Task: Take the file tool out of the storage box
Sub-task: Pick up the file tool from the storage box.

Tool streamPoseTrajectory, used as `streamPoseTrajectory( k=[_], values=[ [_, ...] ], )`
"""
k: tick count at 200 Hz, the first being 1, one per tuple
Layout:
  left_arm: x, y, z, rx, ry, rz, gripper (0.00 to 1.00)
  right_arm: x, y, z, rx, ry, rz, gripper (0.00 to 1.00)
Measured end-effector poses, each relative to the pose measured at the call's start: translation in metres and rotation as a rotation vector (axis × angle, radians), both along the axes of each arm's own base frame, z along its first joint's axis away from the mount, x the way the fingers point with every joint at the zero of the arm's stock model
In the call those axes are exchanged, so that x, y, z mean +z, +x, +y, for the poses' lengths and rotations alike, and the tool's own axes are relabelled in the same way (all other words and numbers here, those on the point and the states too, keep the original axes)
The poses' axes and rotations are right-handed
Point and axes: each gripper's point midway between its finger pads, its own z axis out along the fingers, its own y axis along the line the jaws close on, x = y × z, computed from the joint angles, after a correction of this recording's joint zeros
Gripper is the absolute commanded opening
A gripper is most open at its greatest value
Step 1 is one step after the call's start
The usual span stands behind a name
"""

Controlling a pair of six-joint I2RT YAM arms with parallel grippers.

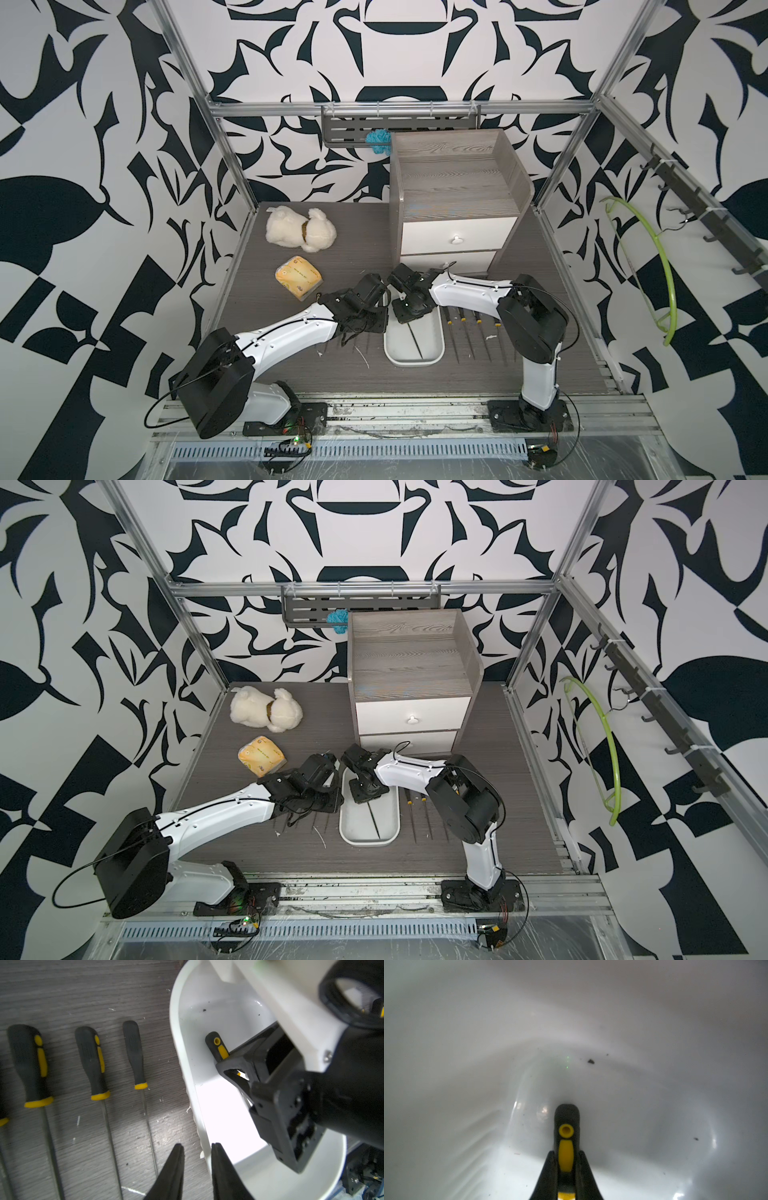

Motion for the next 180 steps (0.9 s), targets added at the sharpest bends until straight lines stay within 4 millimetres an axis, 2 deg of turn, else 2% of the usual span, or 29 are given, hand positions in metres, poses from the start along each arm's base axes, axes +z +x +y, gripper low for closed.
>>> streamPoseTrajectory(
  k=[11, 21, 32, 41, 51, 76, 97, 115, 144, 170, 180],
  values=[
    [0.001, 0.0, 0.0, 0.0, -0.003, -0.003, 0.33, 0.006, -0.004, 0.001, 0.007, 0.032, 0.002, 0.0],
    [0.004, 0.0, 0.0, 0.002, -0.011, -0.009, 0.43, 0.015, -0.007, 0.003, 0.012, 0.064, -0.005, 0.0],
    [0.013, 0.001, 0.0, 0.002, -0.034, -0.035, 0.46, 0.034, -0.007, 0.006, 0.016, 0.119, -0.034, 0.0],
    [0.022, -0.001, 0.001, 0.001, -0.066, -0.065, 0.48, 0.054, -0.006, 0.009, 0.017, 0.169, -0.07, 0.0],
    [0.036, -0.004, 0.004, -0.004, -0.114, -0.111, 0.59, 0.08, -0.004, 0.013, 0.016, 0.23, -0.119, 0.0],
    [0.078, -0.014, 0.008, -0.023, -0.286, -0.239, 0.74, 0.147, 0.003, 0.021, 0.001, 0.413, -0.238, 0.0],
    [0.101, -0.025, 0.007, -0.05, -0.427, -0.305, 0.77, 0.185, 0.001, 0.025, -0.015, 0.561, -0.284, 0.0],
    [0.105, -0.032, 0.001, -0.086, -0.492, -0.31, 0.77, 0.198, -0.002, 0.027, -0.03, 0.638, -0.289, 0.0],
    [0.1, -0.038, -0.009, -0.128, -0.534, -0.272, 0.75, 0.203, -0.005, 0.035, -0.052, 0.721, -0.266, 0.0],
    [0.104, -0.04, -0.017, -0.152, -0.57, -0.26, 0.61, 0.204, -0.007, 0.041, -0.061, 0.768, -0.254, 0.0],
    [0.107, -0.041, -0.018, -0.162, -0.581, -0.263, 0.6, 0.205, -0.008, 0.044, -0.063, 0.788, -0.254, 0.0]
  ],
)
